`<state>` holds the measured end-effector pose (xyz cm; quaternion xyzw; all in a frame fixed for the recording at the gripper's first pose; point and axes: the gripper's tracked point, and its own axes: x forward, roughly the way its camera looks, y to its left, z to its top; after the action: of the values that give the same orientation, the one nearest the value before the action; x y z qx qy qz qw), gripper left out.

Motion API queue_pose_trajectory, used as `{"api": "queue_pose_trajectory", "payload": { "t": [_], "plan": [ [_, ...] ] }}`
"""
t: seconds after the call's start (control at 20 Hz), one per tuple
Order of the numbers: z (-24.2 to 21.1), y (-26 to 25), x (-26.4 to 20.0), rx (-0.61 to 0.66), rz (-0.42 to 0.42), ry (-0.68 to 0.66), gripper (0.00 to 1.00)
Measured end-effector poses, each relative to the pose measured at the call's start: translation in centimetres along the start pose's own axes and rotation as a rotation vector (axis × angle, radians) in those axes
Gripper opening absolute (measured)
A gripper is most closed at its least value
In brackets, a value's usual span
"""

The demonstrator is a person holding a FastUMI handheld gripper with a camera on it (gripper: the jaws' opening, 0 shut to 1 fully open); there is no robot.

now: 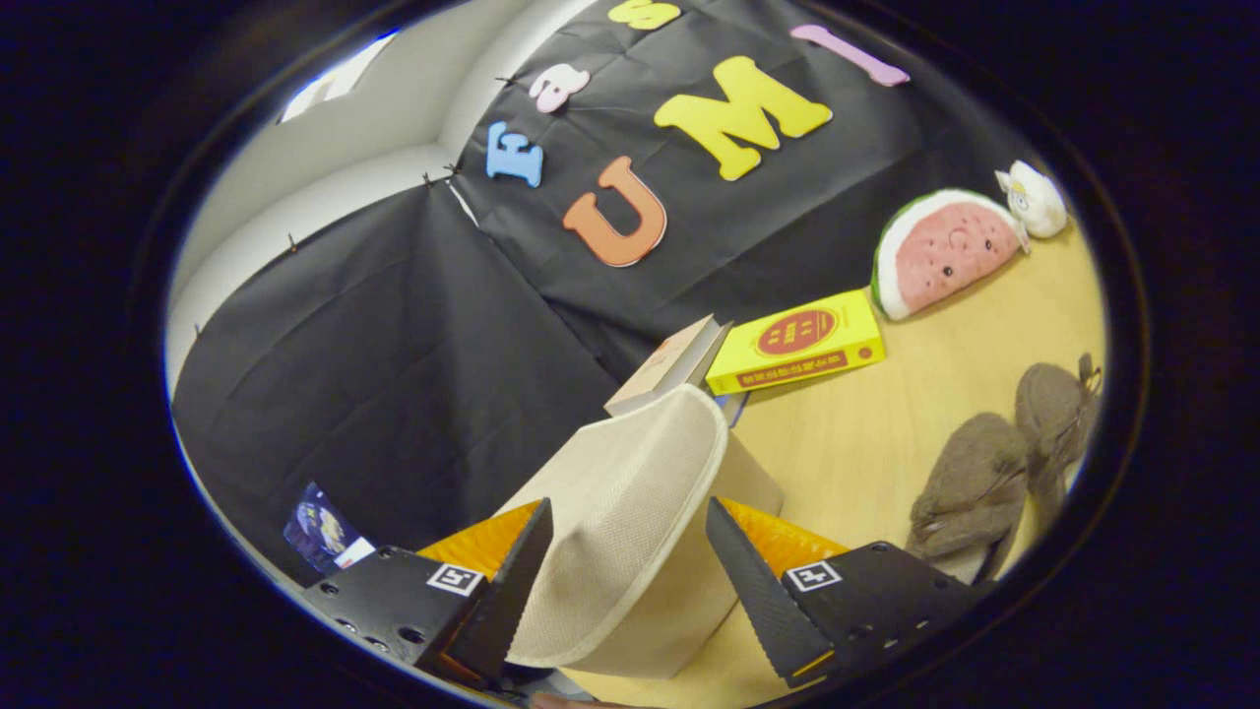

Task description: Open the storage box then place both shoes into the box .Put the left shoe in first, then the right shoe, with the right side of both shoes facing outward in a uniform manner.

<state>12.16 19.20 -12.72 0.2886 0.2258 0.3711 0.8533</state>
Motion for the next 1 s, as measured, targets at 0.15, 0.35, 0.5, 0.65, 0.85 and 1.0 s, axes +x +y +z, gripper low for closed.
{"api": "queue_pose_trajectory", "payload": {
  "t": [0.15, 0.35, 0.5, 0.65, 0.85, 1.0],
  "plan": [
    [-0.4, -0.1, 1.0, 0.139, 0.068, 0.034, 0.93],
    [-1.4, -0.8, 1.9, 0.279, 0.107, 0.086, 0.93],
    [-1.2, -0.5, 2.0, 0.363, 0.145, 0.110, 0.77],
    [-1.3, -0.1, 2.0, 0.347, 0.138, 0.152, 0.70],
    [-1.1, -0.2, 1.6, 0.363, 0.127, 0.193, 0.60],
    [-1.1, -0.2, 1.2, 0.343, 0.102, 0.206, 0.58]
  ]
}}
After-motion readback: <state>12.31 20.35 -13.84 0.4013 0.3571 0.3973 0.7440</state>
